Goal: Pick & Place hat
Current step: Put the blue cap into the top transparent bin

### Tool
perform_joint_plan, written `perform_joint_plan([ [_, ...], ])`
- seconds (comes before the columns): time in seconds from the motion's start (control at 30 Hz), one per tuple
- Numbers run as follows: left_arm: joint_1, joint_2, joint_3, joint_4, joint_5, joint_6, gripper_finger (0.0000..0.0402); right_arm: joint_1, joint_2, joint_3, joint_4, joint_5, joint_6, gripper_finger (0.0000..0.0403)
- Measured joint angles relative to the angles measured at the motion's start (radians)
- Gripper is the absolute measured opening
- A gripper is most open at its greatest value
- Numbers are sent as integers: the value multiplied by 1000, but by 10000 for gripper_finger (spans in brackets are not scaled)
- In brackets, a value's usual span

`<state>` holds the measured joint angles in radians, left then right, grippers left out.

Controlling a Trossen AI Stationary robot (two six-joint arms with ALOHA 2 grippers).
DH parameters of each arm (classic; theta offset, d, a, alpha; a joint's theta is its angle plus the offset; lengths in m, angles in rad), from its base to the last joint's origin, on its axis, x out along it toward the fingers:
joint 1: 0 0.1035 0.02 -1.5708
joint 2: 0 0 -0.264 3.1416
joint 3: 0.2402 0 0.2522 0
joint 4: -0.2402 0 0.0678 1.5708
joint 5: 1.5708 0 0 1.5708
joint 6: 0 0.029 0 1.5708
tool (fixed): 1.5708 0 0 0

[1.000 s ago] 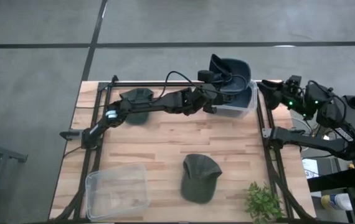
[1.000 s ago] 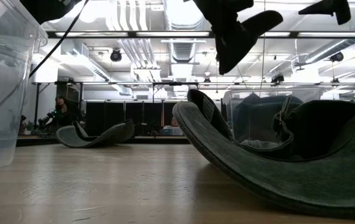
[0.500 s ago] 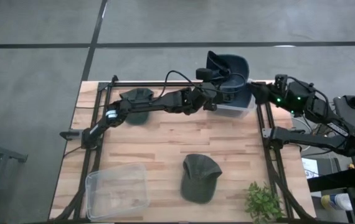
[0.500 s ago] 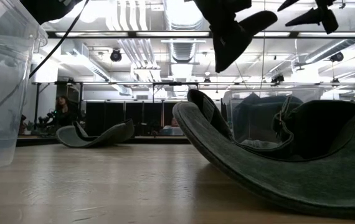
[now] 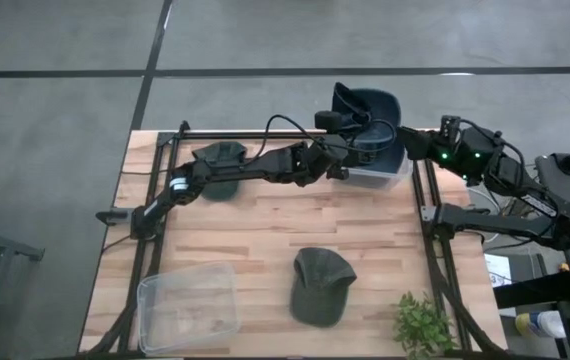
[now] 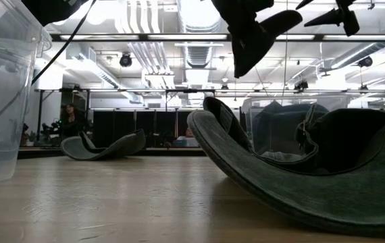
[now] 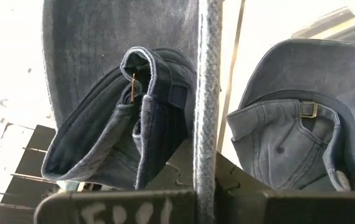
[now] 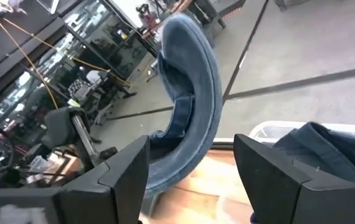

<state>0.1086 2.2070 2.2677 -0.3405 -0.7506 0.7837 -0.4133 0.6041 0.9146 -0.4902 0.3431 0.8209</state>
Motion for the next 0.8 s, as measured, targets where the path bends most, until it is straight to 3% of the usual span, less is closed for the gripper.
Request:
perform_joint_plan([
  [0.2, -6, 0, 0, 3, 0, 0, 0, 0, 89, 0, 17, 0, 37, 226],
  [0.43, -13, 0, 0, 4, 0, -3, 0, 0, 180, 0, 153, 1, -15, 226],
  [0.6, -14, 0, 0, 2, -1, -3, 0, -14, 208, 0, 137, -5, -16, 225],
  [0.7, -13, 0, 0, -2, -2, -3, 0, -25, 209, 0, 127, -7, -25, 208],
  [0.8, -14, 0, 0, -9, -2, -5, 0, -34, 202, 0, 128, -8, -50, 166],
])
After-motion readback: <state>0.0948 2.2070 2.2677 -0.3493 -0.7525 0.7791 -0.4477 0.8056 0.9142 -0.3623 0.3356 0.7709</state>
